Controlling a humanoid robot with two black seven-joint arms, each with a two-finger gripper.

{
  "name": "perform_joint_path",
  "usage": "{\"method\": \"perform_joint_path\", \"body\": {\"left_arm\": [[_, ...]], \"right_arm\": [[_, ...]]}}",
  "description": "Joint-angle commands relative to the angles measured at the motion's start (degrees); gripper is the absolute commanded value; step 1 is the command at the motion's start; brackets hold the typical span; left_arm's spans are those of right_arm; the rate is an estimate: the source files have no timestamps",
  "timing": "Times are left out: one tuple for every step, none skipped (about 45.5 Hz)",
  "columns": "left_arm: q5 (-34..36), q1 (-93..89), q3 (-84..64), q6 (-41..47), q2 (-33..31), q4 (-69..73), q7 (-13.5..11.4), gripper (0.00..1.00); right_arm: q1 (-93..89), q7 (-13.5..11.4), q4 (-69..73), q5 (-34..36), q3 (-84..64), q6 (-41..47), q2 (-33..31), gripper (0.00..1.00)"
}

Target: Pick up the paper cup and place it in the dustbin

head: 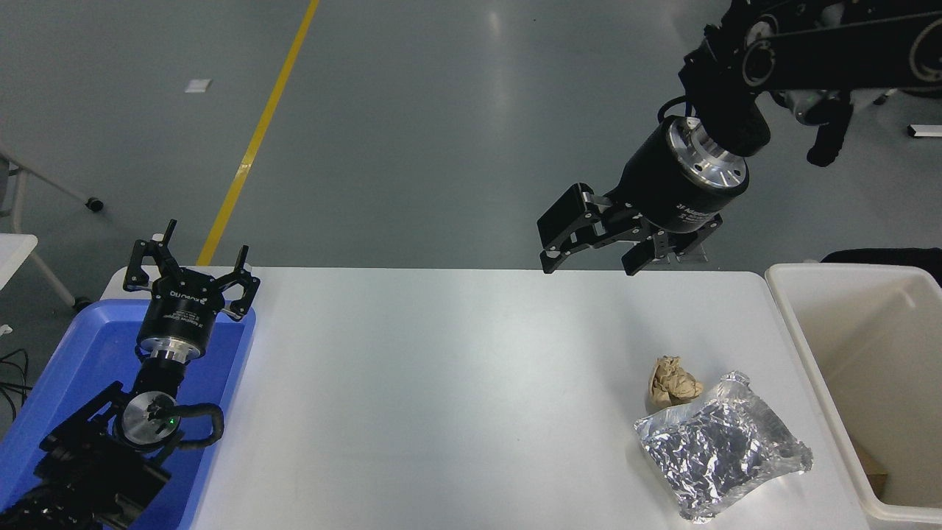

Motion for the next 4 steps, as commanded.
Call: {"method": "perform_joint_path", "body": {"left_arm": [[0.01, 0.01, -0.01, 0.02, 0.0, 0.0, 0.0, 1.0], [0.01, 0.01, -0.01, 0.02, 0.0, 0.0, 0.0, 1.0], [-0.08, 0.01, -0.01, 0.02, 0.0, 0.0, -0.09, 1.0], [-0.08, 0.01, -0.01, 0.02, 0.0, 0.0, -0.01, 1.0]], "right_arm": [[3.36, -0.01, 3.32, 0.4, -0.7, 0.17, -1.65, 1.0], [3.36, -0.01, 3.32, 0.4, -0.7, 0.17, -1.73, 1.0], [3.36, -0.01, 3.23, 0.4, -0.79, 0.17, -2.0, 1.0], [3.36, -0.01, 3.23, 0.4, -0.79, 0.17, -2.26, 1.0]]}}
